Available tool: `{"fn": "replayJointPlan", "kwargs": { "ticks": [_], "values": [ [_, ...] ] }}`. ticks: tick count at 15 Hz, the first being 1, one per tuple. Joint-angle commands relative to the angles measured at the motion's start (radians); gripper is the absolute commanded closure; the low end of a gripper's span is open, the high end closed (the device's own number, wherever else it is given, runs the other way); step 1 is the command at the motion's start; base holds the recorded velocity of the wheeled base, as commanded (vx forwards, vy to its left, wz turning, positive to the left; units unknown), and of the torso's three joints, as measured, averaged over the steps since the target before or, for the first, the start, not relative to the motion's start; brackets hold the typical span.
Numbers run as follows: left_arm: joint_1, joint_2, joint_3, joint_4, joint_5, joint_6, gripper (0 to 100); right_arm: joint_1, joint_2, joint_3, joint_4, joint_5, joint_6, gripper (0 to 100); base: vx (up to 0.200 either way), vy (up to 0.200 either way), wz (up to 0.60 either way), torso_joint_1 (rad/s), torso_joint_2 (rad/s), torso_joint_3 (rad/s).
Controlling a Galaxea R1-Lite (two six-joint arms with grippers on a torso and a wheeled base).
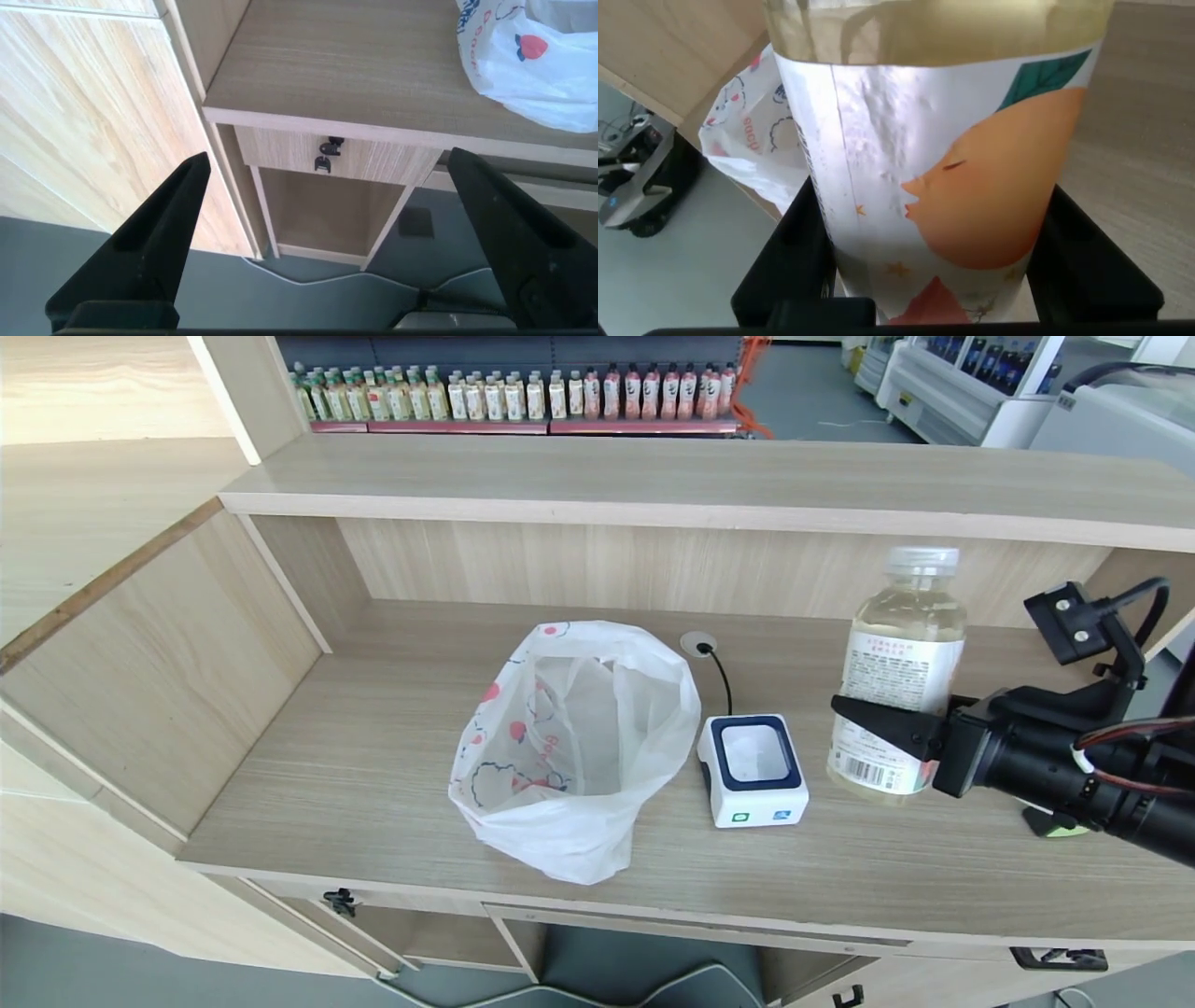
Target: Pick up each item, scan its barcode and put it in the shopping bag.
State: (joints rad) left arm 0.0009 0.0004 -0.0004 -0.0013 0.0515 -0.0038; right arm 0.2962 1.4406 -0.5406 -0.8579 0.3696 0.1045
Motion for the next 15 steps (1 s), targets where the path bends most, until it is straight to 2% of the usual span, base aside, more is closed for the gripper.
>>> {"fn": "replayJointPlan", "kwargs": {
  "ticks": [1,5,7,9,15],
  "values": [
    [0.001,0.0,0.0,0.0,0.001,-0.002,0,0.015,0.032,-0.025,-0.006,0.002,0.0,100,0.0,0.2,0.0,0.012,0.0,0.002],
    [0.001,0.0,0.0,0.0,0.001,-0.005,0,0.08,0.099,-0.07,-0.027,-0.001,-0.002,100,0.0,0.2,0.0,0.01,0.0,0.0],
    [0.001,0.0,0.0,0.0,0.001,-0.004,0,0.104,0.149,-0.062,-0.109,-0.001,-0.003,100,0.0,0.2,0.0,-0.005,0.0,0.0],
    [0.001,0.0,0.0,0.0,0.001,-0.005,0,0.107,0.216,-0.062,-0.179,-0.004,-0.025,100,0.0,0.0,0.0,0.0,0.0,0.0],
    [0.001,0.0,0.0,0.0,0.001,-0.005,0,0.106,0.369,-0.061,-0.257,-0.004,-0.124,100,0.0,0.0,0.0,0.0,0.0,0.0]
  ]
}}
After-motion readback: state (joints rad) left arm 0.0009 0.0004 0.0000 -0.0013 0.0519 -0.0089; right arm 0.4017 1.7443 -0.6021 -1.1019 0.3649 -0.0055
